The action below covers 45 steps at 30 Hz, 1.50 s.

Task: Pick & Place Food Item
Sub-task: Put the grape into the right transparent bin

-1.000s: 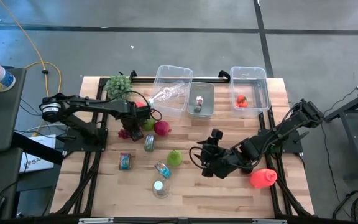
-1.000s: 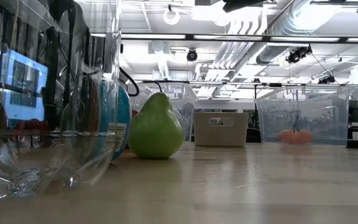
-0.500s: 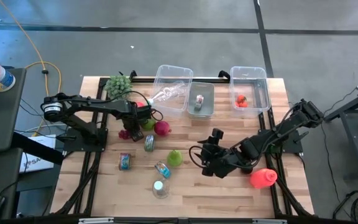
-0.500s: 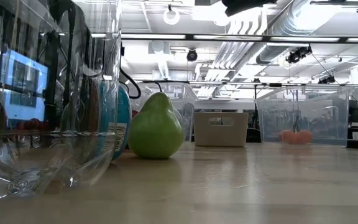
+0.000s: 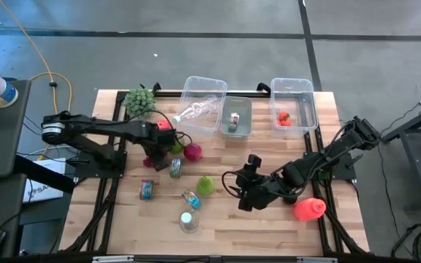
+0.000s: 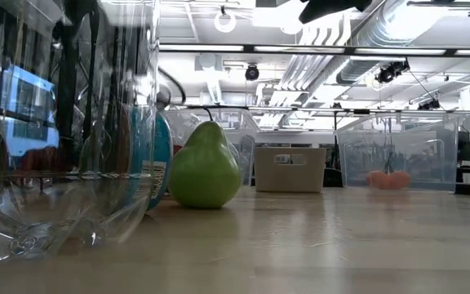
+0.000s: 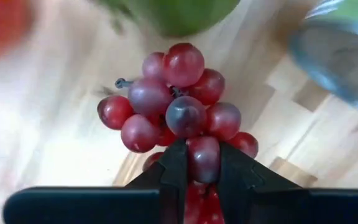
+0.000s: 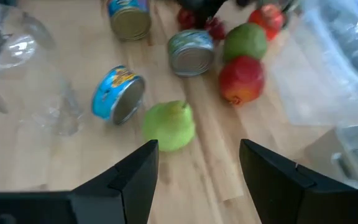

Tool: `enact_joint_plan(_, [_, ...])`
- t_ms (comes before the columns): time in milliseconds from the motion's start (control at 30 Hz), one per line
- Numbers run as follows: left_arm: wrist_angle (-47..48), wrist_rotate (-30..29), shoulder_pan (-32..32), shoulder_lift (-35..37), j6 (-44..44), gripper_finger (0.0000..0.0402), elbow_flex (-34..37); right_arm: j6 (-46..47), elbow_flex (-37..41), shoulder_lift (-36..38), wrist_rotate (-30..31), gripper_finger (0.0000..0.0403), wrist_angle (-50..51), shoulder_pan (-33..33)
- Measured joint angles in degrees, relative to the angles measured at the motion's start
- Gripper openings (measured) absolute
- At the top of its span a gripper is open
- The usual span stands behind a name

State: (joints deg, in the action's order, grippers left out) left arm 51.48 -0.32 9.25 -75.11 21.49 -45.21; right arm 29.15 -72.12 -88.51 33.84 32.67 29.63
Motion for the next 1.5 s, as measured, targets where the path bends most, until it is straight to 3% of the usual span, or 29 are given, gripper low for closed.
enact_joint_plan(300, [11.11,-14.01,-12.48,11.28,7.94,0.0054,-10.87,-6.48,-0.02,-3.40,-5.56,0.0215,-4.43,0.39])
enact_joint_plan(467, [12.33,-33.50,-23.55,16.58,9.96,0.0055,-17.90,-12.51,0.03,-4.95,-3.34,0.0215,-9.55,-0.10])
enact_joint_plan(567, [5.90,-40.36,-29.25,18.77,3.76,0.0055,-19.26,-17.44,-0.01,-4.92,-2.58,0.0215,-14.92,-0.95])
enact_joint_plan(867, [-28.10,-41.63,-39.57,14.94,-27.01,0.0056,-19.21,-38.53,0.00,-4.92,-1.11,0.0215,-38.72,-1.78])
enact_joint_plan(1067, [-45.93,-41.61,-41.98,6.52,-42.59,0.0056,-19.13,-41.40,-0.02,-4.87,2.59,0.0215,-45.18,-3.19])
enact_joint_plan(1233, [-52.77,-42.05,-41.63,2.03,-46.39,0.0056,-19.08,-39.76,0.02,-4.87,0.73,0.0215,-47.40,-5.47])
enact_joint_plan(1367, [-54.50,-41.82,-41.76,1.26,-48.27,0.0056,-19.08,-37.79,0.04,-4.87,-5.67,0.0215,-47.43,-6.92])
enact_joint_plan(1500, [-55.28,-41.33,-41.72,1.73,-47.60,0.0056,-19.08,-36.00,0.04,-4.81,-8.30,0.0191,-47.52,-7.67])
